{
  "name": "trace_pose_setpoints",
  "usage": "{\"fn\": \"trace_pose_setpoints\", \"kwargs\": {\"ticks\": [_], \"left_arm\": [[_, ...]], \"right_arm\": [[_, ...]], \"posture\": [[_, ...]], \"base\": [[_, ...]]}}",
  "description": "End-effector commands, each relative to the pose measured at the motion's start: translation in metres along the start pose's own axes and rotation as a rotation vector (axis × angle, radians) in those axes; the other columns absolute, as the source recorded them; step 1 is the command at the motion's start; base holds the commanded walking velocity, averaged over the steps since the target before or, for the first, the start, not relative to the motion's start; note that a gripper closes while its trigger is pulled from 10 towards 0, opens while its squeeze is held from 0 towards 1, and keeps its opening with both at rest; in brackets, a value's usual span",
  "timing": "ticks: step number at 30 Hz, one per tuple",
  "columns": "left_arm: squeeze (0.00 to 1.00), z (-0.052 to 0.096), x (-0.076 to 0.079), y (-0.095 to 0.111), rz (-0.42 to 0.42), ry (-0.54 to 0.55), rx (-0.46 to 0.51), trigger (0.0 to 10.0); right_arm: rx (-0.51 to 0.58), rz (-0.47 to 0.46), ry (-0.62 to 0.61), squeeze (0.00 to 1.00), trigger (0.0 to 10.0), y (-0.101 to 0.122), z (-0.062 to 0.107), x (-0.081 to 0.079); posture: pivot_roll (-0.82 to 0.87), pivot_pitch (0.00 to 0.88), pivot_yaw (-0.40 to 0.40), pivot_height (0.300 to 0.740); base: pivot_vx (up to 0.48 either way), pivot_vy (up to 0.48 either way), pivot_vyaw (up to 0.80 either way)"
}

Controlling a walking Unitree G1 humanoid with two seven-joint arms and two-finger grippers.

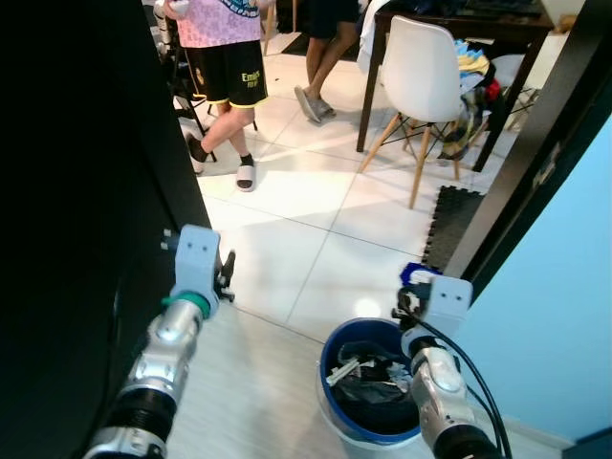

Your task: Clean up the room

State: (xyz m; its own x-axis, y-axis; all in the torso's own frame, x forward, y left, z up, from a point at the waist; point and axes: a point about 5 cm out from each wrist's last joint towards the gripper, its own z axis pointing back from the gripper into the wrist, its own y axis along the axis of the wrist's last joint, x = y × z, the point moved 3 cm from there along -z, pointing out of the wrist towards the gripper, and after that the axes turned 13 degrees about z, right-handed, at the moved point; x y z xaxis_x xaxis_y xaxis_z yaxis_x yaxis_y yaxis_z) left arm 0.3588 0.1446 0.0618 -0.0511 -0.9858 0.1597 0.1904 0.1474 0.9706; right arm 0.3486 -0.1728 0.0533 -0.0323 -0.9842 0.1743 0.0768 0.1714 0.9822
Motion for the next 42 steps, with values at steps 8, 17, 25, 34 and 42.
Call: {"fn": "trace_pose_setpoints", "kwargs": {"ticks": [8, 17, 25, 34, 42], "left_arm": [[0.0, 0.004, 0.022, -0.016, 0.001, -0.041, -0.013, 10.0], [0.0, 0.009, 0.007, -0.025, 0.006, 0.042, 0.005, 10.0], [0.0, 0.009, 0.006, -0.026, 0.067, 0.059, -0.01, 10.0], [0.0, 0.008, 0.017, -0.023, 0.066, 0.019, 0.005, 10.0], [0.0, 0.005, 0.02, -0.023, 0.078, -0.002, -0.009, 10.0]], "right_arm": [[0.026, 0.05, 0.052, 0.0, 10.0, 0.02, -0.008, 0.003], [-0.047, 0.154, 0.1, 0.0, 10.0, -0.005, 0.014, -0.008], [-0.092, 0.075, 0.105, 0.0, 10.0, -0.017, 0.01, -0.009], [-0.128, 0.033, 0.133, 0.0, 10.0, -0.02, 0.007, -0.021], [-0.134, 0.01, 0.058, 0.0, 10.0, -0.026, 0.014, -0.011]], "posture": [[-0.09, 0.0, -0.023, 0.74], [-0.07, 0.0, -0.024, 0.74], [-0.03, 0.0, 0.033, 0.74], [0.0, 0.0, 0.039, 0.74], [-0.01, 0.0, 0.053, 0.74]], "base": [[0.0, 0.0, 0.0], [0.0, 0.0, 0.0], [0.0, 0.0, 0.0], [0.0, 0.0, 0.0], [0.0, 0.0, 0.0]]}}
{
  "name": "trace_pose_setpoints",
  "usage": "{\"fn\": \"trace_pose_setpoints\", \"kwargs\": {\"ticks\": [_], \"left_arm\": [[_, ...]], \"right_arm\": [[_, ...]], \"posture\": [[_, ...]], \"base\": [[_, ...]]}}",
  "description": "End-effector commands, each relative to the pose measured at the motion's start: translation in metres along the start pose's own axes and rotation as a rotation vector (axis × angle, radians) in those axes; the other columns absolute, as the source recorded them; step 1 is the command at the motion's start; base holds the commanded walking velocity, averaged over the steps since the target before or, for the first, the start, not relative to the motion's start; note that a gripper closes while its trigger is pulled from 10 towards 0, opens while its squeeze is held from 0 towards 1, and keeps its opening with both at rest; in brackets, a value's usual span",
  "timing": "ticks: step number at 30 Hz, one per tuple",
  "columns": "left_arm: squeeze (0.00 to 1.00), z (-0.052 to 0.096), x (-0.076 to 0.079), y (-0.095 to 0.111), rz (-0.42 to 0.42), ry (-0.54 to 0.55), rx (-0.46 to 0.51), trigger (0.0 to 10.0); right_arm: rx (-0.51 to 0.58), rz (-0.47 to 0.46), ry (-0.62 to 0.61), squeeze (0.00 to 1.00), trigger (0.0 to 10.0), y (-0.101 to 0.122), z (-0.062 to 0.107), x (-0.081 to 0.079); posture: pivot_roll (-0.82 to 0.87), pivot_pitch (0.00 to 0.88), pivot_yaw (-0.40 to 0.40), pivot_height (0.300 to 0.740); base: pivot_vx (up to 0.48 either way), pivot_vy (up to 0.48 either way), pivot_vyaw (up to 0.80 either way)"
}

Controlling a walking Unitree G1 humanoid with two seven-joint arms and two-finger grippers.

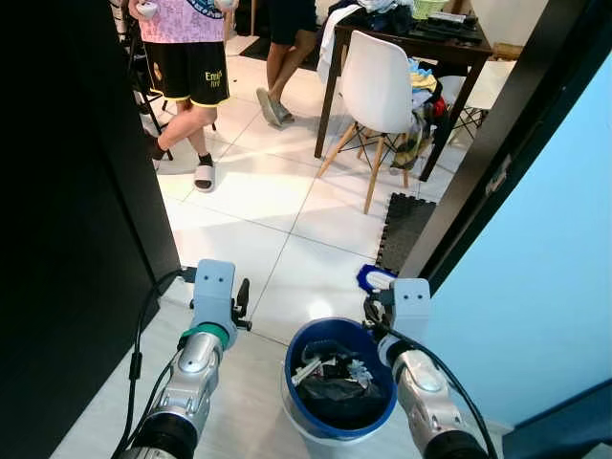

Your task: Clean up the room

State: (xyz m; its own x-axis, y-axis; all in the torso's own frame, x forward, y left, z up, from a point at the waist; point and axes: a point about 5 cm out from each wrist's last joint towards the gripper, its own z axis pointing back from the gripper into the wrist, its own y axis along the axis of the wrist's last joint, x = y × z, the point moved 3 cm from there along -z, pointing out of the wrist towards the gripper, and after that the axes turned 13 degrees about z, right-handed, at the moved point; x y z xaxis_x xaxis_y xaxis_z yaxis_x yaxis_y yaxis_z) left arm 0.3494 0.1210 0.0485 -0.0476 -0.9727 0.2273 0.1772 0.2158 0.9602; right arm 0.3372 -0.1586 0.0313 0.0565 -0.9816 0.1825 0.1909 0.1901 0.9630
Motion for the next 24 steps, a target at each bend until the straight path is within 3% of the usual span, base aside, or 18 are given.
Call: {"fn": "trace_pose_setpoints", "kwargs": {"ticks": [1, 20, 24], "left_arm": [[0.0, 0.0001, -0.0022, -0.0043, 0.011, 0.01, -0.025, 10.0], [0.0, 0.0007, -0.0022, -0.0017, 0.019, 0.005, -0.019, 10.0], [0.0, -0.0009, -0.0031, 0.0014, 0.013, -0.003, -0.015, 10.0]], "right_arm": [[-0.019, -0.015, -0.031, 0.0, 10.0, -0.0068, 0.0033, 0.0072], [-0.014, -0.024, -0.032, 0.0, 10.0, -0.0085, 0.0035, 0.0061], [-0.016, -0.03, -0.039, 0.0, 10.0, -0.0097, 0.0036, 0.005]], "posture": [[-0.01, 0.0, 0.053, 0.74], [0.0, 0.0, 0.065, 0.74], [0.01, 0.0, 0.066, 0.74]], "base": [[0.0, 0.0, 0.0], [0.0, 0.0, 0.0], [-0.262, 0.0, 0.0]]}}
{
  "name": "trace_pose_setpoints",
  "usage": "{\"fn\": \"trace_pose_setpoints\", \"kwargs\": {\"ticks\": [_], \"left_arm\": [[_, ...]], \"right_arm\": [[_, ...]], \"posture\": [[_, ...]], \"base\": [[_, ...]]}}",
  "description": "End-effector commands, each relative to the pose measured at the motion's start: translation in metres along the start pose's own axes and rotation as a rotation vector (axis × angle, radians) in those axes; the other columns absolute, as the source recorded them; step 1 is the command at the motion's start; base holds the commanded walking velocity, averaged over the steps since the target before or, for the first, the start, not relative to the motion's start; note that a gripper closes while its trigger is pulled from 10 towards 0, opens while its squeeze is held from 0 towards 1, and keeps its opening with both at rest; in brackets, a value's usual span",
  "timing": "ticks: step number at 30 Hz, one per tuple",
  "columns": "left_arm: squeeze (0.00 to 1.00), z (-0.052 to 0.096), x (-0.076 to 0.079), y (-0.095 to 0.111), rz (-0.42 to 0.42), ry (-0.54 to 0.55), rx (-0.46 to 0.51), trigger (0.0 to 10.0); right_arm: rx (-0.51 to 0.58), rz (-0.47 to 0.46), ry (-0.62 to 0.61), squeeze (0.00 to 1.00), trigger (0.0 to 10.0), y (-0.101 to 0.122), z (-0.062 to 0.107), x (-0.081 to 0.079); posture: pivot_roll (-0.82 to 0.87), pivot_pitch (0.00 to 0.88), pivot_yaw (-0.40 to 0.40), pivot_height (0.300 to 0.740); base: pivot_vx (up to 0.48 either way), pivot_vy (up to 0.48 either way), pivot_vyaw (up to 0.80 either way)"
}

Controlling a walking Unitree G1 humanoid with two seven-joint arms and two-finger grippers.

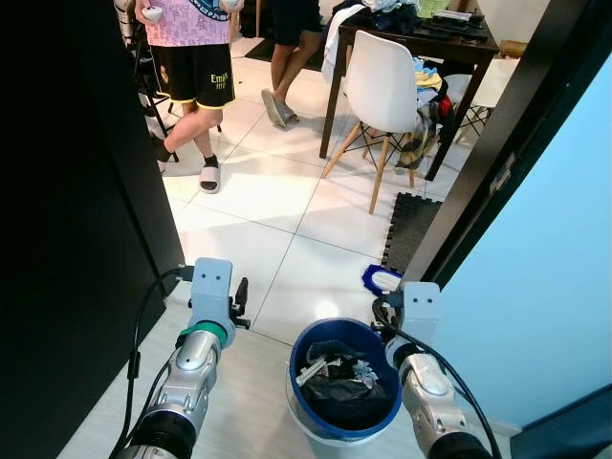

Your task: Clean up the room

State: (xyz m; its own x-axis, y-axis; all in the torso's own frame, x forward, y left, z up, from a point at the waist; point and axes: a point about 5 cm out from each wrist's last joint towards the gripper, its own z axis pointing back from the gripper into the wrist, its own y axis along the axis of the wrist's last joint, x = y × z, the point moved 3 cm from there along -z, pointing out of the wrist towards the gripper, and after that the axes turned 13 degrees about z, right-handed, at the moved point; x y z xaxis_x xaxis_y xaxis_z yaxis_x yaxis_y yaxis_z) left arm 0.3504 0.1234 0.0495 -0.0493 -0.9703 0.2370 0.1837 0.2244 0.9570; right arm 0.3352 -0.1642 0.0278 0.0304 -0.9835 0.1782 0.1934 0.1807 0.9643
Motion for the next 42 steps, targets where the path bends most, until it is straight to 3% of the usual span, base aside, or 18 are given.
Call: {"fn": "trace_pose_setpoints", "kwargs": {"ticks": [1, 30, 42], "left_arm": [[0.0, 0.0, -0.001, 0.0, 0.003, 0.001, -0.009, 10.0], [0.0, -0.003, -0.007, 0.013, -0.021, 0.001, 0.017, 10.0], [0.0, -0.003, -0.01, 0.014, -0.015, 0.007, 0.018, 10.0]], "right_arm": [[-0.014, -0.021, -0.015, 0.0, 10.0, -0.005, 0.002, 0.0], [-0.006, -0.022, -0.004, 0.0, 10.0, 0.0, -0.002, -0.003], [-0.004, -0.023, 0.002, 0.0, 10.0, 0.0, -0.002, -0.006]], "posture": [[0.01, 0.0, 0.066, 0.74], [0.02, 0.0, 0.058, 0.74], [0.02, 0.0, 0.059, 0.74]], "base": [[-0.262, 0.0, 0.0], [-0.253, 0.0, 0.0], [-0.06, 0.0, 0.0]]}}
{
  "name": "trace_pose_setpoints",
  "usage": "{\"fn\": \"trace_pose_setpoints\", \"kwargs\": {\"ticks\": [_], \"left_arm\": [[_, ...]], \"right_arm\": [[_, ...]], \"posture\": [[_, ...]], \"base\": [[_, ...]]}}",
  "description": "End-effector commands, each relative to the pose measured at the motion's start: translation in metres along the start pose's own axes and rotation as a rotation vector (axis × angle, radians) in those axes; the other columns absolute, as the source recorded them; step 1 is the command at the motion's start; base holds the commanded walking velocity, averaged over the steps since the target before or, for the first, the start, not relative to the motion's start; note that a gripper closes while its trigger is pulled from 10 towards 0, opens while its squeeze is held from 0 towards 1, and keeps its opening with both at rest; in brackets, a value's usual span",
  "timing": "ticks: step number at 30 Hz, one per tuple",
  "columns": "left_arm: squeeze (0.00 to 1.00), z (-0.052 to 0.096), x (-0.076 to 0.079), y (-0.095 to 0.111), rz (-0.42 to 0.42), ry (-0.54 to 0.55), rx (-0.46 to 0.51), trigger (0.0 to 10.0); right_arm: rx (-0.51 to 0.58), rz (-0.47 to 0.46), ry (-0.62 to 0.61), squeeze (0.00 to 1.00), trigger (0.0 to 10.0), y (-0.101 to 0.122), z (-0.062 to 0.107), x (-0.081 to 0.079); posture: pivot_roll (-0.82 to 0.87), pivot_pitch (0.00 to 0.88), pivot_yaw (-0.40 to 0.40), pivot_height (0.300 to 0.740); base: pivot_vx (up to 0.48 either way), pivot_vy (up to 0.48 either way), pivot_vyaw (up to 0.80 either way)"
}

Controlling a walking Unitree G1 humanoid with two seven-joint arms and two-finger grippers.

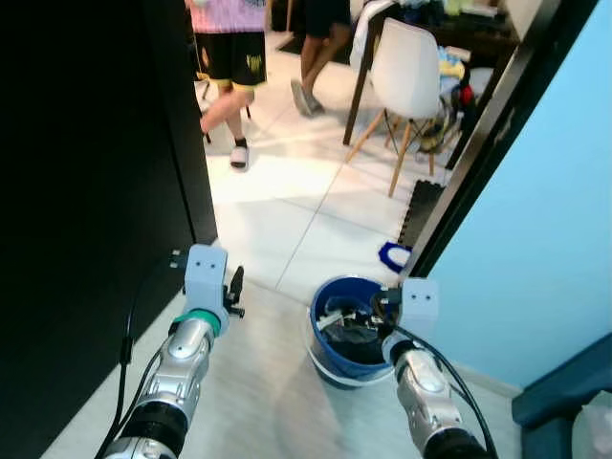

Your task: Clean up the room

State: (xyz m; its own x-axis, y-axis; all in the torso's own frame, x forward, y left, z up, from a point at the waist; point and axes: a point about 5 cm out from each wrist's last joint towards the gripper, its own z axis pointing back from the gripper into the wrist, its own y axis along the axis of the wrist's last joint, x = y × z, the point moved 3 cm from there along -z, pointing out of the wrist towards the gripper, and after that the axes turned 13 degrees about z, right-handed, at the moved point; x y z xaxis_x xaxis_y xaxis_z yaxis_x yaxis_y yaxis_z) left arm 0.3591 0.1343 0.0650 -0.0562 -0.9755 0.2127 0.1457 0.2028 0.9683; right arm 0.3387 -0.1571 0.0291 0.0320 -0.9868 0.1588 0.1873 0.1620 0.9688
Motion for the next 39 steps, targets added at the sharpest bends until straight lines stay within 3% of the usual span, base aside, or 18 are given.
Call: {"fn": "trace_pose_setpoints", "kwargs": {"ticks": [1, 31, 39], "left_arm": [[0.0, 0.0019, -0.0015, -0.0059, 0.012, 0.009, -0.021, 10.0], [0.0, 0.0024, 0.001, -0.0082, 0.011, 0.0, -0.031, 10.0], [0.0, 0.0016, 0.0007, -0.0077, 0.006, 0.009, -0.029, 10.0]], "right_arm": [[-0.01, -0.003, -0.002, 0.0, 10.0, -0.0027, 0.0006, 0.0005], [-0.028, -0.011, -0.004, 0.0, 10.0, -0.0056, 0.0, 0.0012], [-0.033, -0.007, -0.015, 0.0, 10.0, -0.0059, -0.0004, 0.0044]], "posture": [[0.02, 0.0, 0.061, 0.74], [0.02, 0.0, 0.064, 0.74], [0.02, 0.0, 0.067, 0.74]], "base": [[0.0, 0.0, 0.0], [-0.04, 0.0, 0.0], [0.0, 0.0, -0.79]]}}
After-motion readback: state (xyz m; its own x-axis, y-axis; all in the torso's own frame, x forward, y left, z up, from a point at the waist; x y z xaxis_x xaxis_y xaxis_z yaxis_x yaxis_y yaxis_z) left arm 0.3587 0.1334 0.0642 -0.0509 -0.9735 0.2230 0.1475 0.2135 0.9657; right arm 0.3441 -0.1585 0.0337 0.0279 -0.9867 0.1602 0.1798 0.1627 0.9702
